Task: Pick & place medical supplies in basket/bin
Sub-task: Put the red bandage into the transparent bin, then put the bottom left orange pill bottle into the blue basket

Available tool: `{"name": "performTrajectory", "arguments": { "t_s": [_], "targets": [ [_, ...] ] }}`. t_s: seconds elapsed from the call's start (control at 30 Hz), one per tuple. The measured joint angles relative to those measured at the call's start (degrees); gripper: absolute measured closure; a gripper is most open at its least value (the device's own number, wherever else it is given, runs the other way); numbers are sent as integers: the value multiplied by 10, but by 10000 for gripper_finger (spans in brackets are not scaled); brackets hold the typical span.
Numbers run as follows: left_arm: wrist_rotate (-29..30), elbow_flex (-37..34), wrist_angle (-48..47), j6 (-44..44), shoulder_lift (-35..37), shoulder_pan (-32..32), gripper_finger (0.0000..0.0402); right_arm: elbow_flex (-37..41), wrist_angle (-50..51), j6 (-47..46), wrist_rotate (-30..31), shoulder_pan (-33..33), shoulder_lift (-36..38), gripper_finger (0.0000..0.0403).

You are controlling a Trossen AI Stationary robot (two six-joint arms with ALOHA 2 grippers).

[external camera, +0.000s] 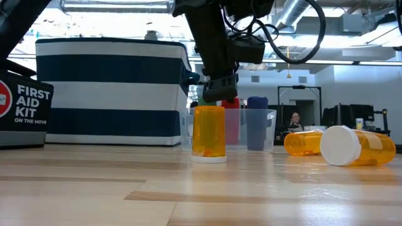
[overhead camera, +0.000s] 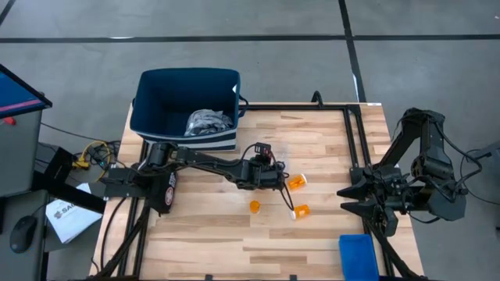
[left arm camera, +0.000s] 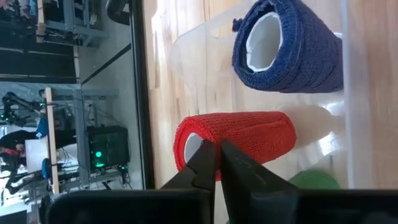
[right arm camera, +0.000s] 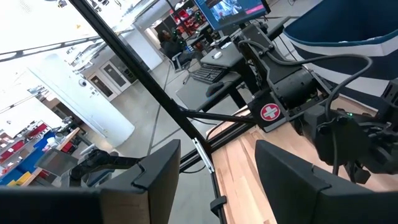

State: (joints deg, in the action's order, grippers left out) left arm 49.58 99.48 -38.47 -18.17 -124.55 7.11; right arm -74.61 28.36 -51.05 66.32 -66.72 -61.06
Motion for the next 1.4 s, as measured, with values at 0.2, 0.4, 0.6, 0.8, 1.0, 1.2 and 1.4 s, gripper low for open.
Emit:
{"name": "performTrajectory", "arguments": {
  "t_s": [0.2, 0.4, 0.6, 0.8, 1.0, 1.2, 1.4],
  "targets": [
    [-5, 0, 0, 0, 0, 0, 378, 0, 0, 0, 0, 0, 0, 198],
    [-16, 0, 0, 0, 0, 0, 356, 0, 0, 0, 0, 0, 0, 198],
    [-16, 0, 1, 0, 0, 0, 332, 0, 0, 0, 0, 0, 0, 198],
    [-16, 0, 11, 0, 5, 0, 318, 0, 0, 0, 0, 0, 0, 198],
    [-18, 0, 9, 0, 13, 0, 314, 0, 0, 0, 0, 0, 0, 198],
    [-17, 0, 5, 0, 27, 0, 314, 0, 1, 0, 0, 0, 0, 198],
    [-16, 0, 11, 0, 55, 8, 314, 0, 2, 0, 0, 0, 0, 198]
  ]
}}
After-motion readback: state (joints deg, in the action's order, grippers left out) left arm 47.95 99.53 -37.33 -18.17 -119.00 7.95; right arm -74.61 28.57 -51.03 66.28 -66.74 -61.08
